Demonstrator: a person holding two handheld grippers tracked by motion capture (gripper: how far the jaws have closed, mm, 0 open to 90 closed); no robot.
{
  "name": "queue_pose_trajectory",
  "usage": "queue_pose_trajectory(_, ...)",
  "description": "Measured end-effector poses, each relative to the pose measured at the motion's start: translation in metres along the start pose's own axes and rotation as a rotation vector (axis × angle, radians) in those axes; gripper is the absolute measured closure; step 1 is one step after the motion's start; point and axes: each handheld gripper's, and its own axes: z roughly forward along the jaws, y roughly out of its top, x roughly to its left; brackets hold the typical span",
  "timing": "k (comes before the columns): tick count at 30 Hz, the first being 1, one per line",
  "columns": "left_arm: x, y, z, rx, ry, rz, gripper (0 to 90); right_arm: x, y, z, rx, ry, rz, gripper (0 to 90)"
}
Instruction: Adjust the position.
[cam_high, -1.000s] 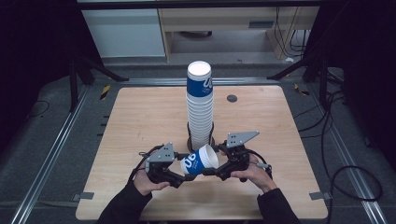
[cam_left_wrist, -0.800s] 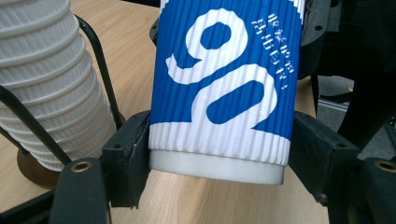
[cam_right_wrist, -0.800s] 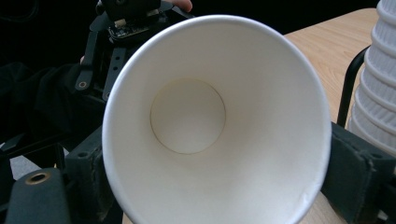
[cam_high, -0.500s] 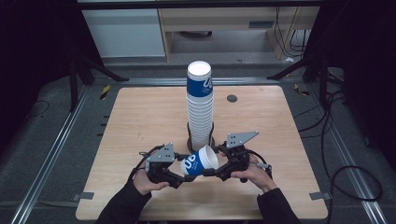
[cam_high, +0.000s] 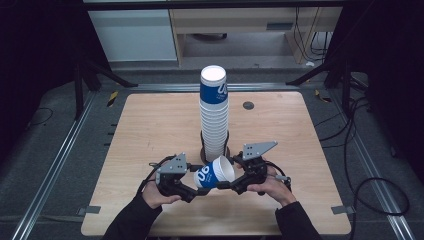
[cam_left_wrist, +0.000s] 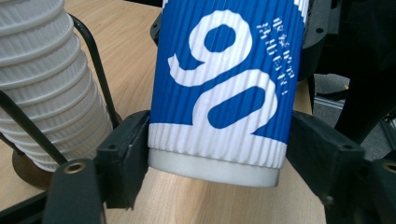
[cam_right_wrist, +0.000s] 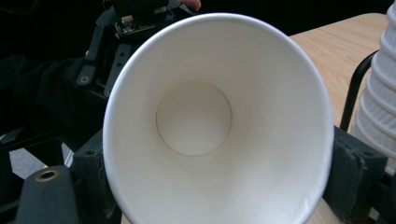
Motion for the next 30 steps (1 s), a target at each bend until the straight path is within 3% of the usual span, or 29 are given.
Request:
queue_pose_trajectory(6, 0.003, 0.001, -0.005, 0.012, 0.012, -0.022, 16.8, 0.0, 0.003, -0.006, 0.003, -0.027, -0.021, 16.2)
queue_pose_trajectory(9, 0.005, 0.001, -0.005, 0.04, 0.025, -0.025, 15.3, 0.001, 0.008, -0.008, 0.043, -0.053, -0.054, 16.0)
queue_pose_trajectory(13, 0.006, -0.001, 0.003, 0.108, 0.012, -0.035, 14.2, 0.004, 0.009, -0.003, 0.11, -0.073, -0.086, 15.9)
queue_pose_trajectory(19, 0.004, -0.004, 0.014, 0.176, -0.006, -0.014, 16.0, 0.007, 0.01, 0.01, 0.158, -0.05, -0.107, 15.8)
queue_pose_trajectory(23, 0.003, -0.005, 0.016, 0.183, -0.032, -0.002, 26.4, 0.01, 0.012, 0.015, 0.176, -0.034, -0.118, 15.7)
queue_pose_trajectory(30, 0.005, -0.008, 0.017, 0.167, -0.032, -0.001, 27.9, 0.008, 0.011, 0.017, 0.175, -0.035, -0.113, 14.1)
